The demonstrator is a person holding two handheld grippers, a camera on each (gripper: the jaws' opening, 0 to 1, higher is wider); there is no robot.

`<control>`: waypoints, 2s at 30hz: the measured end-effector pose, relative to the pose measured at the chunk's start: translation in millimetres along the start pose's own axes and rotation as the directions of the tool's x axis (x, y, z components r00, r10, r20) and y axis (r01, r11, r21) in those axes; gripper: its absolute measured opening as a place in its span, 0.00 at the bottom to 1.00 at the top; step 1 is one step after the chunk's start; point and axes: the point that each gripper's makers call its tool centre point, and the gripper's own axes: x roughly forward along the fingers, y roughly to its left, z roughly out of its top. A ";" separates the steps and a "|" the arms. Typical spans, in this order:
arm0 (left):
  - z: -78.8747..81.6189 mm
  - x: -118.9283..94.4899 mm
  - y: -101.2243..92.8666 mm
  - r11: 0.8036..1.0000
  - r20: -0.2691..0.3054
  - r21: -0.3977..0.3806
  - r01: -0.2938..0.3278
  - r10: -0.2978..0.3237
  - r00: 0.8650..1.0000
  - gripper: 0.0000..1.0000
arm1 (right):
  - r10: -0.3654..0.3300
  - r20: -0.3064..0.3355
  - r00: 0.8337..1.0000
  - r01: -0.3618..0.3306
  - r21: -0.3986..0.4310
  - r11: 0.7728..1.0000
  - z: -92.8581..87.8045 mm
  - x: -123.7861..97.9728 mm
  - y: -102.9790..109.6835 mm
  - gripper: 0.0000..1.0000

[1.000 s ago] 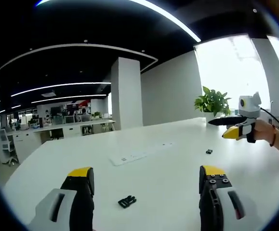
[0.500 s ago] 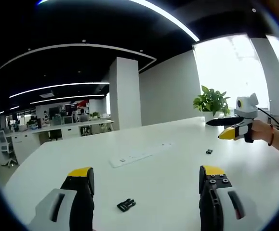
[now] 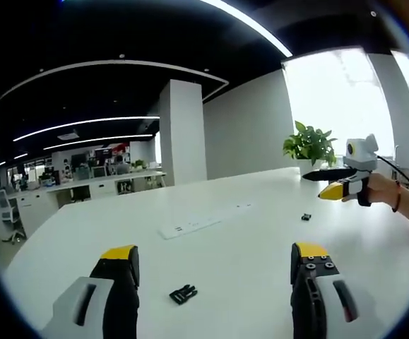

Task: Snap the two parts of the plastic buckle together until the buckle closes and remains connected.

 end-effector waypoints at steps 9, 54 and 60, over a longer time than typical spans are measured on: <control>-7.7 0.4 3.1 1.000 -0.029 -0.001 -0.002 0.002 1.000 0.89 | 0.002 -0.025 1.000 -0.002 0.013 1.000 -12.1 2.1 -1.5 0.91; -55.2 1.0 8.8 1.000 -0.189 0.013 -0.018 0.020 0.982 0.87 | 0.024 -0.178 0.984 -0.019 0.030 0.999 -67.8 1.1 -2.5 0.88; -58.3 -0.3 8.2 0.999 -0.204 0.026 -0.020 0.025 0.979 0.87 | 0.025 -0.191 0.981 -0.021 0.026 0.999 -70.7 0.8 -2.6 0.88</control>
